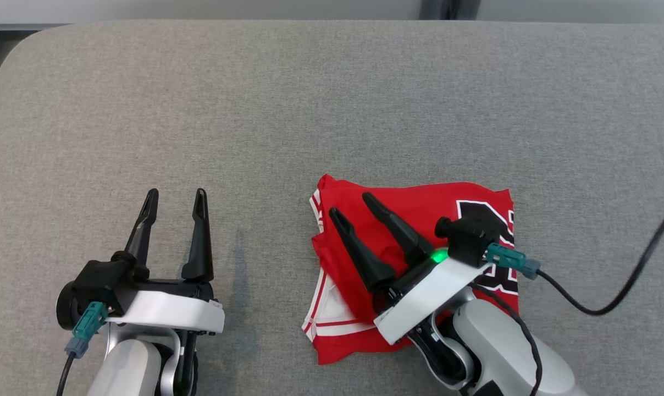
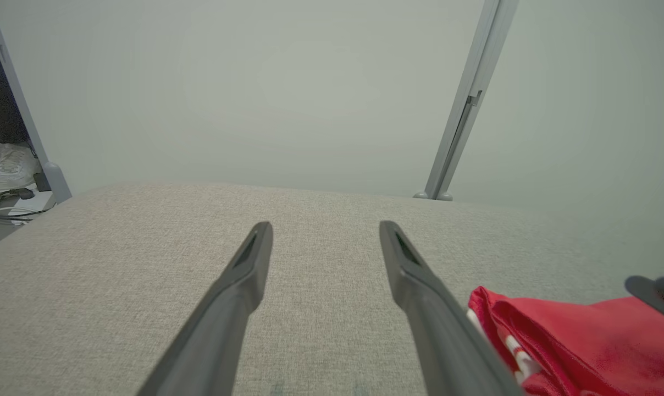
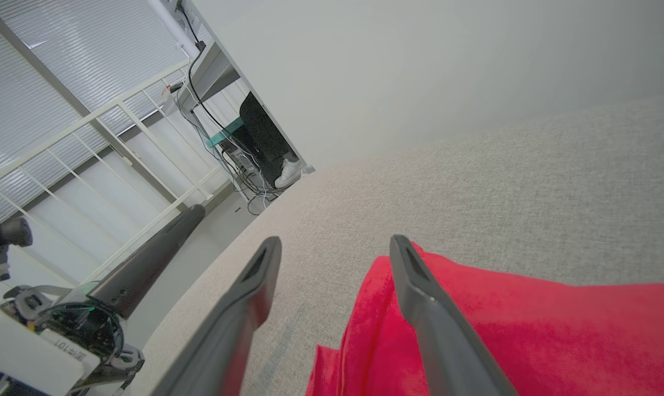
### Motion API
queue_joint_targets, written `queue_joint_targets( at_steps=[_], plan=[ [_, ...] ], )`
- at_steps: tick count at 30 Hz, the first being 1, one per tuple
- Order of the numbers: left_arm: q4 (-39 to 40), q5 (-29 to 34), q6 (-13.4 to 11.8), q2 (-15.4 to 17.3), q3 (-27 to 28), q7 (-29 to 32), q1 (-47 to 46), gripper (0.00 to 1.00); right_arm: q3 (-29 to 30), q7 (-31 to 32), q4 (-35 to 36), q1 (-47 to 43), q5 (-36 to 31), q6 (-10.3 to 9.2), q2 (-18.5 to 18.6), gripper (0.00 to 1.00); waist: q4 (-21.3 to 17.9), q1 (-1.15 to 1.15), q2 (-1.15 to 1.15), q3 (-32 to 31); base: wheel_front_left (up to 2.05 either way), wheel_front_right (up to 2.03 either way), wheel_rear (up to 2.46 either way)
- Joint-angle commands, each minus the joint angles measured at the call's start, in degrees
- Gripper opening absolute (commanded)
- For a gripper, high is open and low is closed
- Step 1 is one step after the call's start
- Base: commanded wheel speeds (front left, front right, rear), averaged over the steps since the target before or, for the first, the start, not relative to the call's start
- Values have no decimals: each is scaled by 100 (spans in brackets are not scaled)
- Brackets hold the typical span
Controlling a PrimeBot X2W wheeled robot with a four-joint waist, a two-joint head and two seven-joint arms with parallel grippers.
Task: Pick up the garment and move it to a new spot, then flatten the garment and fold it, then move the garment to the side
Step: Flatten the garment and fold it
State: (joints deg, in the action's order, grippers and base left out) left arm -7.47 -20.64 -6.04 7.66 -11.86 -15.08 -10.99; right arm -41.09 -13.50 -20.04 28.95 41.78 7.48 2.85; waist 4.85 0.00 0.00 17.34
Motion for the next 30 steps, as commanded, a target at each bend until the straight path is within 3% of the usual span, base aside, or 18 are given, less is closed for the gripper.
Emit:
queue_joint_targets(
  at_steps=[1,7,15,21,25,30],
  plan=[
    [12,45,28,12,32,-7,-43,100,27,-51,56,65,-69,3,22,100,-28,0,0,5,0,0,0],
    [11,63,20,30,59,-7,17,100,690,-160,661,-14,-565,3,368,100,-145,0,0,-22,0,0,0],
    [31,84,-39,105,99,-7,89,100,2787,-175,1537,-1001,-1826,3,843,100,-289,0,0,-87,0,0,0],
    [75,85,-88,195,145,2,120,100,3985,-81,1796,-1776,-2399,3,935,100,-354,0,0,-180,0,0,0],
    [118,70,-133,262,200,16,242,100,4372,27,1874,-2124,-2545,3,887,100,-395,0,0,-328,0,0,0],
    [175,62,-178,340,229,59,381,100,4440,110,1928,-2361,-2580,3,853,100,-434,0,0,-536,0,0,0]
  ],
)
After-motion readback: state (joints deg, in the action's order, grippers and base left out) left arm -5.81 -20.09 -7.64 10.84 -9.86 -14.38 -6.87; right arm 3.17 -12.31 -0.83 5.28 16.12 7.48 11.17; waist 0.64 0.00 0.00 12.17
